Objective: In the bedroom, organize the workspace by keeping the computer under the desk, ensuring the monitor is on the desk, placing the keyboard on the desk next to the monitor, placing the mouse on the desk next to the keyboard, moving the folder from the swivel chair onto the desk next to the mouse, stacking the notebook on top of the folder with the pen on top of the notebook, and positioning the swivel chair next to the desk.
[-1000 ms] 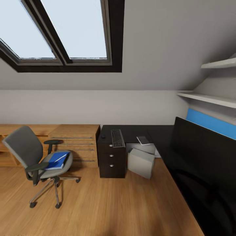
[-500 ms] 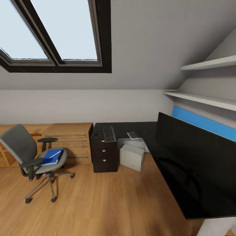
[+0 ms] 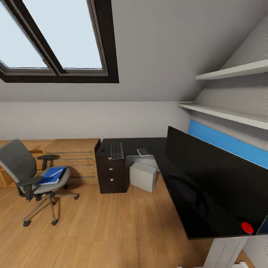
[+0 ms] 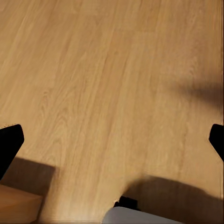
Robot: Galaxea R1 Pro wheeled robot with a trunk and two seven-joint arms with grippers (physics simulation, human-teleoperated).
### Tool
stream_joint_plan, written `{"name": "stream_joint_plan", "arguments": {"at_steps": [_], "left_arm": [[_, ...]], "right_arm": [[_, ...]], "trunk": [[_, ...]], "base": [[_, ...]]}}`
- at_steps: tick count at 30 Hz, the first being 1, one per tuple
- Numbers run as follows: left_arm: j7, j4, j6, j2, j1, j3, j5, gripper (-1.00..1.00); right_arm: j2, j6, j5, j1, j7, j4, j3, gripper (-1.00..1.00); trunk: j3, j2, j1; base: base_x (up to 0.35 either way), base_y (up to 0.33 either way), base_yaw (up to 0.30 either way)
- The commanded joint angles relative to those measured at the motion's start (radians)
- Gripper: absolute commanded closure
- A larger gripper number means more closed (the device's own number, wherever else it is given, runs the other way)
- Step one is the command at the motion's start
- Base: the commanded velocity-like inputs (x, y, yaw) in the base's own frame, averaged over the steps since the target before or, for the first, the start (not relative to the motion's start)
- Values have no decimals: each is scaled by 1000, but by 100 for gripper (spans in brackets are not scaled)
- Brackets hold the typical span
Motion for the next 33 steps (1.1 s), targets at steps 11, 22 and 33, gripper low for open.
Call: {"name": "stream_joint_plan", "arguments": {"at_steps": [11, 22, 33], "left_arm": [[11, -4, -5, -1, -2, -8, -2, -100], [10, -4, -4, -2, -2, -8, -2, -100], [10, -4, -4, -2, -2, -8, -3, -100]], "right_arm": [[1, -3, -10, -1, 26, 2, 10, -100], [2, -3, -10, -1, 27, 2, 10, -100], [-1, -5, -10, -1, 28, 2, 8, -100]], "trunk": [[-2, -1, 0], [-2, -1, 0], [-2, -1, 0]], "base": [[0, -347, 0], [-124, -304, 0], [-258, -232, 0]]}}
